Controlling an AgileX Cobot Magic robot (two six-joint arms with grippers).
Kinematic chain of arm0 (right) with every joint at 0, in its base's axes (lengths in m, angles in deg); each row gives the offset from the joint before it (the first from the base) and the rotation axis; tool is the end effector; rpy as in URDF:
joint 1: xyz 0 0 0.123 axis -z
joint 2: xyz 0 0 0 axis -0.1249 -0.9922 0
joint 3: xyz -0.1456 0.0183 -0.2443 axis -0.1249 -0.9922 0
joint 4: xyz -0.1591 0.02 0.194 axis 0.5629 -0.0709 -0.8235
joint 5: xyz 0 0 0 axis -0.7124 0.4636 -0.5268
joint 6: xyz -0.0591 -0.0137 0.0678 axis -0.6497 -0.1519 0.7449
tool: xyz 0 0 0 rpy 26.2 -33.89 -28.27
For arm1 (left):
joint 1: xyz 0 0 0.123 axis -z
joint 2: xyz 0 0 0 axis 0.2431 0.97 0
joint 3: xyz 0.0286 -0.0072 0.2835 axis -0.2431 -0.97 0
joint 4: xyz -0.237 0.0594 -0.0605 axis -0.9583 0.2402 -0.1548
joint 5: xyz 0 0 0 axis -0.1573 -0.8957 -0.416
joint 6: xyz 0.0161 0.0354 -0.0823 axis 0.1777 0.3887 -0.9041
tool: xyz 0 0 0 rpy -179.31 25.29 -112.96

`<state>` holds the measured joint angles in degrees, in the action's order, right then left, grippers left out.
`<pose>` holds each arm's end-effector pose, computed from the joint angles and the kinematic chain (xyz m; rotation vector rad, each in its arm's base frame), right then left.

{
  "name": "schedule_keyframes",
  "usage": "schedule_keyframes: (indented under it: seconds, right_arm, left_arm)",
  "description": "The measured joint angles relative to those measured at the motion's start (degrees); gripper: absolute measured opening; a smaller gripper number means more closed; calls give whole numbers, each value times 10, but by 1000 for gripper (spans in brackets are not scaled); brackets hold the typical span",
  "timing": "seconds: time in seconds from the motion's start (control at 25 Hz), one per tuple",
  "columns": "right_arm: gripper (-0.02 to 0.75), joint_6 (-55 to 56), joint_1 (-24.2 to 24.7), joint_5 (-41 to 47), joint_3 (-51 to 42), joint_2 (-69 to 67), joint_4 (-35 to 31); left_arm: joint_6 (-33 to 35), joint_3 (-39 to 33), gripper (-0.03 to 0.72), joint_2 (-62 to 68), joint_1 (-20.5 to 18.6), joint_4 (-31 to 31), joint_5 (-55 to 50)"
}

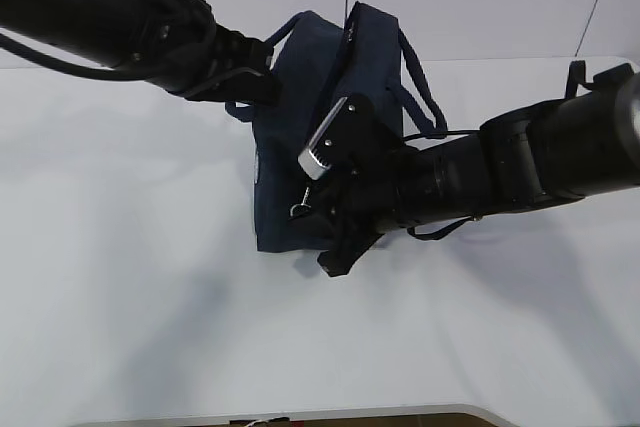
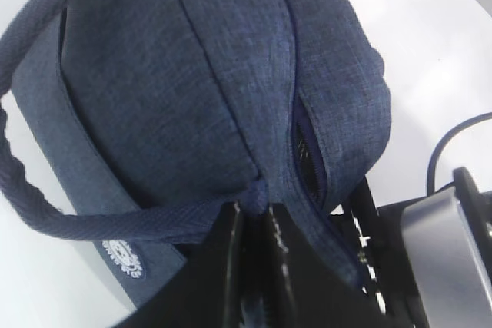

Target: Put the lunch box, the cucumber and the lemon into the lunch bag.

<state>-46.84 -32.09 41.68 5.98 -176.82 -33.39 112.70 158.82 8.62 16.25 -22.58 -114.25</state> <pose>0.3312 0.1988 0.1565 -1.2264 1.8637 0.4852 0.3110 -0.2183 0.2744 0.6109 2.2623 -0.7560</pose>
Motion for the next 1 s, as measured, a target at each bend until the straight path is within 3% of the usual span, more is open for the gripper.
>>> schedule_keyframes:
  seconds: [0.12, 0.28, 1.0]
  right_arm:
    - [143, 1, 0, -13, 0, 0, 0]
    - [12, 7, 0, -22, 0, 0, 0]
    - [5, 72, 0, -43, 1, 2, 15]
  left_arm:
    - [0, 0, 5, 0, 0, 1, 0]
    - [0, 0, 5, 0, 0, 1, 0]
    - [0, 0, 5, 0, 0, 1, 14]
